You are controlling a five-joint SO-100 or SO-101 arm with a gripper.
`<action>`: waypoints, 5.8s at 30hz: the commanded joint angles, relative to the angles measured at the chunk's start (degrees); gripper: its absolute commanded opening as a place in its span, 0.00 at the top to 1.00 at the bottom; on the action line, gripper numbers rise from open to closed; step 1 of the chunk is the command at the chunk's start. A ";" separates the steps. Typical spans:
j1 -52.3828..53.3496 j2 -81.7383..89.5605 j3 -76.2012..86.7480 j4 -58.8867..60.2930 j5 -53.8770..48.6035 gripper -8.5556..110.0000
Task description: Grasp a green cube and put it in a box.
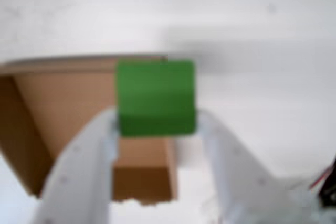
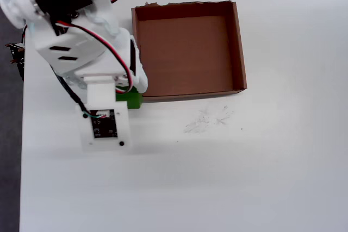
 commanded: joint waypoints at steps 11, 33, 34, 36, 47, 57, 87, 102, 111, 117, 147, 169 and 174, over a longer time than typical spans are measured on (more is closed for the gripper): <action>-16.52 3.25 1.14 -0.35 11.60 0.79; -23.38 7.91 28.65 -21.88 13.71 0.76; -23.29 8.17 28.74 -21.71 13.71 0.75; -23.03 8.70 28.65 -21.36 13.62 0.74; -11.78 15.47 17.14 -8.79 13.45 0.69; 5.62 33.75 29.62 -10.90 -0.97 0.71; 16.70 77.61 69.08 6.42 -14.77 0.76; 16.44 77.70 69.17 6.86 -13.10 0.77; 15.91 77.70 69.17 7.56 -6.42 0.76; 15.91 77.70 69.17 7.56 -6.33 0.75; 15.91 77.70 69.17 7.56 -6.24 0.75; 15.91 77.70 69.17 7.56 -6.06 0.75; 15.91 77.70 69.17 7.56 -6.06 0.75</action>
